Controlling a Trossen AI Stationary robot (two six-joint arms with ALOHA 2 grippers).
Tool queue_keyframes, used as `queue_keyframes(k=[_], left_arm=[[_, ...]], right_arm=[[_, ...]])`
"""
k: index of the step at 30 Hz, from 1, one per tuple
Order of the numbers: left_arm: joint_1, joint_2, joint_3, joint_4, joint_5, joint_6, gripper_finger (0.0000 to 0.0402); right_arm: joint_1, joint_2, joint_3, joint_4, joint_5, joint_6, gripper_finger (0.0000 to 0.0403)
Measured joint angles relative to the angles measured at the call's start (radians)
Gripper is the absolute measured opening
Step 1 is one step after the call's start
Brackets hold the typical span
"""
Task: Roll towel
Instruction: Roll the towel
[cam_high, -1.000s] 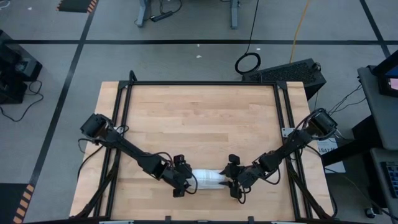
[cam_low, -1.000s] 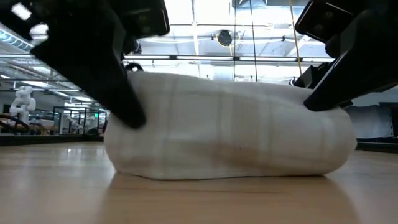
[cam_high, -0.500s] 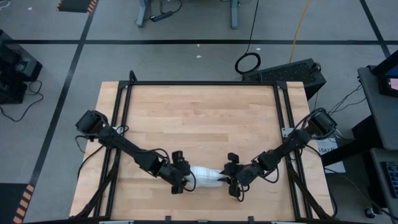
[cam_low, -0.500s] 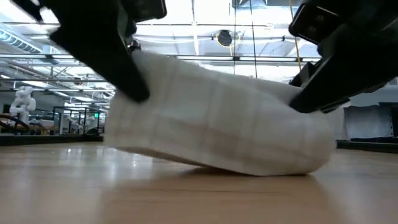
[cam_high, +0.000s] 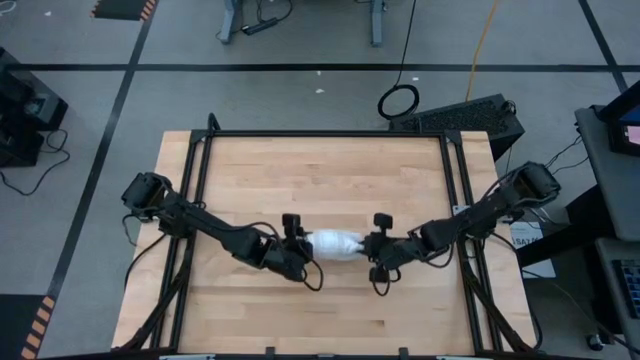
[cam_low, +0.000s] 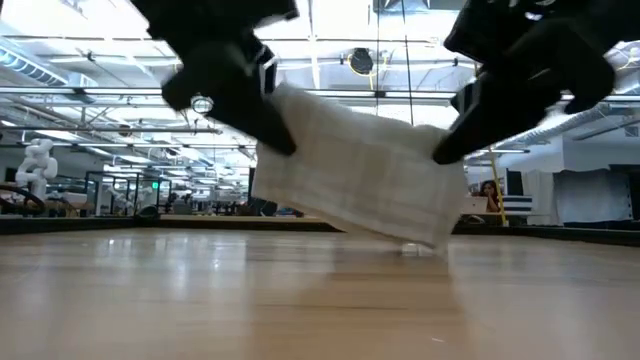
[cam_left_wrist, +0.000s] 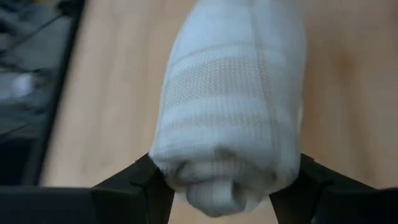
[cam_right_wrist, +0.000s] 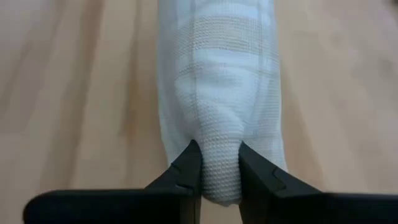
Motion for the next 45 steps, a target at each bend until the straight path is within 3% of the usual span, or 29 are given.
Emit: queue_keyframes(k=[5,10,16,21,28,35,39,45], left_arm=[[0.004,0.002,-0.001,-0.02,-0.099,0.001,0.0212],[-0.028,0.015,-0.001,-0.026,-0.093,-0.052,0.0212],[-0.111,0.07,-0.001,0.008,0.017,-0.134,0.0212],[-0.176,0.112,0.0,0.009,-0.008,-0.156,0.0212],[-0.162,0.111,0.027,-0.017,-0.068,-0.105,0.0203],[-0.12,0.11,0.031,-0.011,-0.06,-0.1,0.0152],[-0.109,0.11,0.031,-0.01,-0.063,-0.098,0.0139],[-0.11,0.11,0.031,-0.003,-0.064,-0.103,0.0137]], right_arm=[[-0.038,-0.03,0.0,-0.007,-0.001,-0.069,0.0059],[-0.02,-0.018,0.001,-0.004,-0.01,-0.03,0.0059],[0.019,-0.017,0.001,0.021,-0.137,0.03,0.0059],[0.049,0.007,0.002,0.029,-0.144,0.045,0.0059],[0.026,0.002,0.016,0.03,-0.127,0.029,0.0064],[-0.03,-0.035,0.033,-0.017,-0.375,0.152,0.0147],[-0.046,-0.131,0.034,-0.078,-0.366,0.203,0.0211],[-0.015,-0.193,0.036,-0.088,-0.248,0.222,0.0279]])
